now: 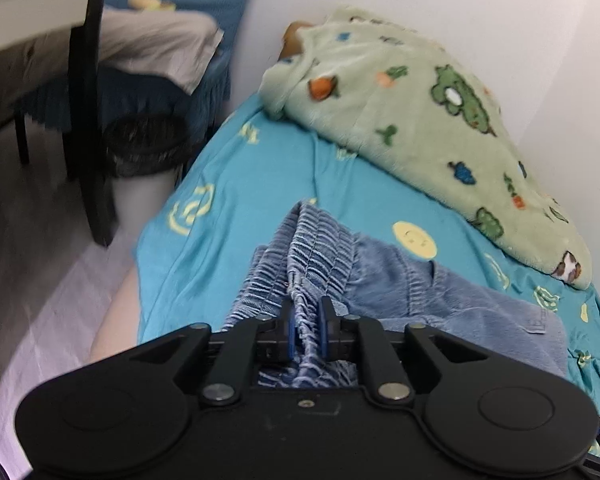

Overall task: Fold clothes
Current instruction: 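Hold the waistband with the left gripper above the folded jeans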

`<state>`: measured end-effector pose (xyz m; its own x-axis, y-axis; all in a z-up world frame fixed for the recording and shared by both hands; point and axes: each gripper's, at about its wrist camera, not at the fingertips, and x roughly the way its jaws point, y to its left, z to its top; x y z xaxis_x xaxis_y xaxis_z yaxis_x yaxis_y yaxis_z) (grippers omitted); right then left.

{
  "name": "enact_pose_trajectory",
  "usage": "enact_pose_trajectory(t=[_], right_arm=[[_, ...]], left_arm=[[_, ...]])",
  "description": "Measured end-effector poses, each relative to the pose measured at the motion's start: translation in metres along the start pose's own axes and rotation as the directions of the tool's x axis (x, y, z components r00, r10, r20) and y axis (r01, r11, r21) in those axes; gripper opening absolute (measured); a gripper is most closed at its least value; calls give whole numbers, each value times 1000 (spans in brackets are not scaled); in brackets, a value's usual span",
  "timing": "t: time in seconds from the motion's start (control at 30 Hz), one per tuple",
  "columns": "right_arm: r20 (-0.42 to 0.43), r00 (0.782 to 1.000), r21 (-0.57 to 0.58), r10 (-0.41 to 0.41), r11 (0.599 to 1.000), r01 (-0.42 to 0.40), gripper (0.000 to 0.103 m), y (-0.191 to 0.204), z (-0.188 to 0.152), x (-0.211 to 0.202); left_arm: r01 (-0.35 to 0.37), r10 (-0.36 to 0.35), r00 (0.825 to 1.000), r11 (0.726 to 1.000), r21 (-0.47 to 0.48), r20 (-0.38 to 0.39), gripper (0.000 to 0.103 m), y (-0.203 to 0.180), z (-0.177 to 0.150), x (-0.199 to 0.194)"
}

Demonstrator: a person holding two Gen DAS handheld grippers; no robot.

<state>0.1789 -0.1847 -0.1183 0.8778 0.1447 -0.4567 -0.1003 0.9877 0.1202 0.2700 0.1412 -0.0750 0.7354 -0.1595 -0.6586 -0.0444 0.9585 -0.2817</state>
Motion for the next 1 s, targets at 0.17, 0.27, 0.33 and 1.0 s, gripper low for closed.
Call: enact_pose_trajectory(t=[0.17,0.27,0.33,1.0], right_arm=[[0,1000,0,1,1000,-1,79,0,0,0],[-1,1000,8,4,1000,-4,79,-1,1,-1],[8,1000,23,5,1000,-5,78,-3,2,-3],[33,999,232,-7,973,-1,78,-31,5,1]], left_arm=[[16,-16,1000,1000,9,10,15,-2,0,-8],[-3,3,1000,999,35,26,20,-10,-1,-19],[-13,12,999,999,42,33,31,-12,-3,-27],[-64,60,998,992,-105,-35,68,24,-25,-55]])
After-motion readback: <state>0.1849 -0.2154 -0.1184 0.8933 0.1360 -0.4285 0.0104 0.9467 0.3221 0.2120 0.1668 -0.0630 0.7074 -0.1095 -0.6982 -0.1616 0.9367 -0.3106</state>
